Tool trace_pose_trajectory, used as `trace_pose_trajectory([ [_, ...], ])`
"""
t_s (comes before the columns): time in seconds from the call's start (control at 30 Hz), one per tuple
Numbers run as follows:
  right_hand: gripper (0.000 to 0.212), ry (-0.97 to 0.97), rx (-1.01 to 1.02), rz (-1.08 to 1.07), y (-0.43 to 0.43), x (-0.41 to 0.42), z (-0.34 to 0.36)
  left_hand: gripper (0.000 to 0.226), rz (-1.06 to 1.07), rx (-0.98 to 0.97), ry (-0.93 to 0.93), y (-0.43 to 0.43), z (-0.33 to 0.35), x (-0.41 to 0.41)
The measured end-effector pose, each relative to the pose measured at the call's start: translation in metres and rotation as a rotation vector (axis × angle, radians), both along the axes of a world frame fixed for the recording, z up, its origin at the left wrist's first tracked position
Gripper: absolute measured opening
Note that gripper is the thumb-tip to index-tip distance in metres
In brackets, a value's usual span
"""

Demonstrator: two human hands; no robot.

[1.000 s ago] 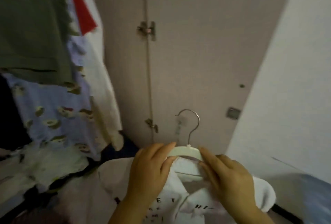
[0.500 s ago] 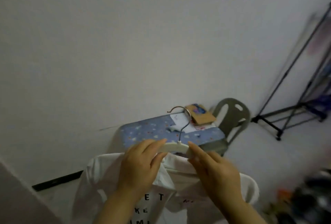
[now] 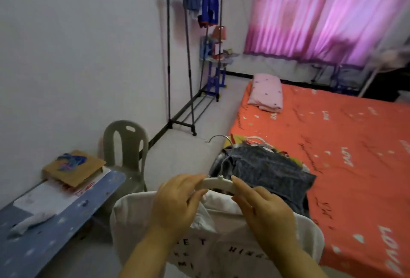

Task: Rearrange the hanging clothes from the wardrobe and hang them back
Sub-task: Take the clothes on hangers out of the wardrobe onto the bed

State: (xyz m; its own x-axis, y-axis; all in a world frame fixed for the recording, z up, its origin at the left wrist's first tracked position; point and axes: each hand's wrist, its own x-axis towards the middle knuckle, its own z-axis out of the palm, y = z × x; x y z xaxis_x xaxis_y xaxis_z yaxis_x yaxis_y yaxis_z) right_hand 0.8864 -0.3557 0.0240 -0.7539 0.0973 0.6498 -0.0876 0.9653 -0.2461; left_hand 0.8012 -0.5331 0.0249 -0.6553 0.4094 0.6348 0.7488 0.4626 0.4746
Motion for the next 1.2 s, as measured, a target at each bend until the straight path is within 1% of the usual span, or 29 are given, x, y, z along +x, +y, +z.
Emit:
trace_pose_trajectory([
  [0.23,0.041,-0.013,0.047,-0.281,0.077,-0.031,-0.007,0.03,-0.308,0.0,-0.035,0.104,-0.012,-0.078],
  [0.43,0.036,0.008,0.025,-0.407,0.117,-0.065,-0.012,0.03,-0.419,-0.002,-0.038,0.161,-0.015,-0.131],
  [0.53,0.038,0.008,0.005,-0.452,0.136,-0.082,-0.015,0.03,-0.465,-0.03,-0.064,0.187,-0.016,-0.153],
  [0.67,0.037,-0.008,-0.013,-0.467,0.174,-0.116,-0.022,0.032,-0.469,-0.06,-0.081,0.229,-0.026,-0.189],
  [0.8,0.041,-0.054,-0.083,-0.448,0.219,-0.155,-0.038,0.031,-0.437,-0.08,-0.1,0.27,-0.038,-0.222],
  [1.0,0.037,-0.116,-0.119,-0.387,0.328,-0.24,-0.071,0.029,-0.334,-0.151,-0.188,0.37,-0.067,-0.293],
  [1.03,0.038,-0.131,-0.119,-0.38,0.346,-0.251,-0.079,0.029,-0.324,-0.166,-0.214,0.386,-0.072,-0.303],
  [1.13,0.05,-0.192,-0.151,-0.363,0.399,-0.287,-0.101,0.026,-0.294,-0.211,-0.248,0.436,-0.094,-0.338],
  [1.2,0.05,-0.237,-0.17,-0.36,0.425,-0.309,-0.116,0.027,-0.275,-0.256,-0.316,0.462,-0.107,-0.359],
])
